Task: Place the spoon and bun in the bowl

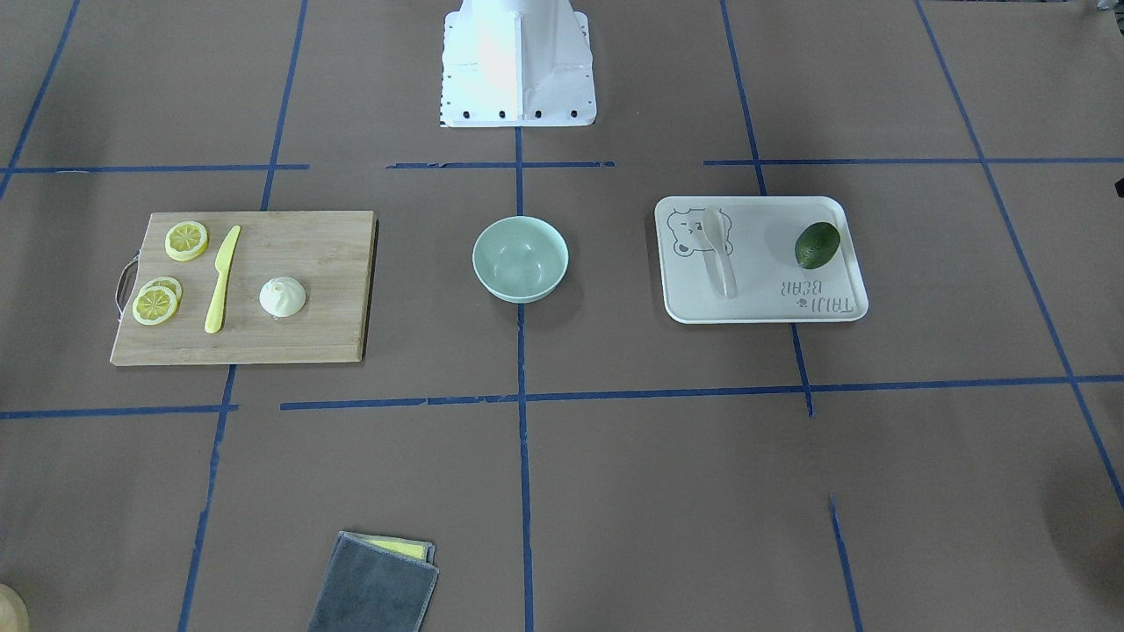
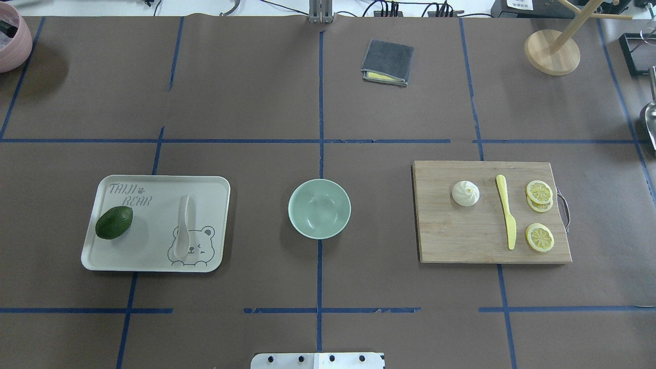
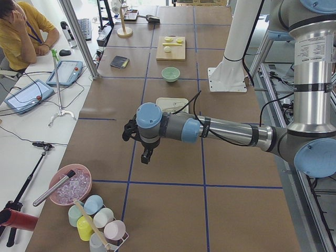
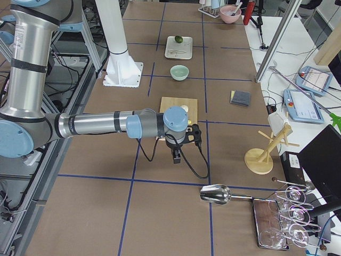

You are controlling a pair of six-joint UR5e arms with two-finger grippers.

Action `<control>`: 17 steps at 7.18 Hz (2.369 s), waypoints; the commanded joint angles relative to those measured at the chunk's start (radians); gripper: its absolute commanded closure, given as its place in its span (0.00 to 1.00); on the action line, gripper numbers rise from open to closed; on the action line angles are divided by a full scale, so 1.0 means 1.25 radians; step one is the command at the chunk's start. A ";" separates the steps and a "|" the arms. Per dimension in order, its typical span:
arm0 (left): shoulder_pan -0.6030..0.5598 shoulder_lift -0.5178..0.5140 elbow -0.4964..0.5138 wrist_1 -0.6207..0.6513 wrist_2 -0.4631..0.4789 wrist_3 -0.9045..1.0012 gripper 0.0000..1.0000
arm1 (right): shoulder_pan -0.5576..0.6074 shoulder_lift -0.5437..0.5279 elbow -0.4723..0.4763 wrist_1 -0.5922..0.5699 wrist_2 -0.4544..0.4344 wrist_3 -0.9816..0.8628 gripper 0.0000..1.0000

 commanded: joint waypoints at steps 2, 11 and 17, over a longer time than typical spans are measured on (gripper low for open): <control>0.215 -0.035 -0.015 -0.239 -0.005 -0.389 0.00 | -0.014 0.001 0.011 0.002 0.053 0.004 0.00; 0.677 -0.289 0.044 -0.175 0.425 -0.898 0.04 | -0.036 -0.003 0.001 0.033 0.042 0.002 0.00; 0.684 -0.284 0.055 -0.169 0.421 -0.904 1.00 | -0.037 -0.002 0.000 0.027 0.050 0.006 0.00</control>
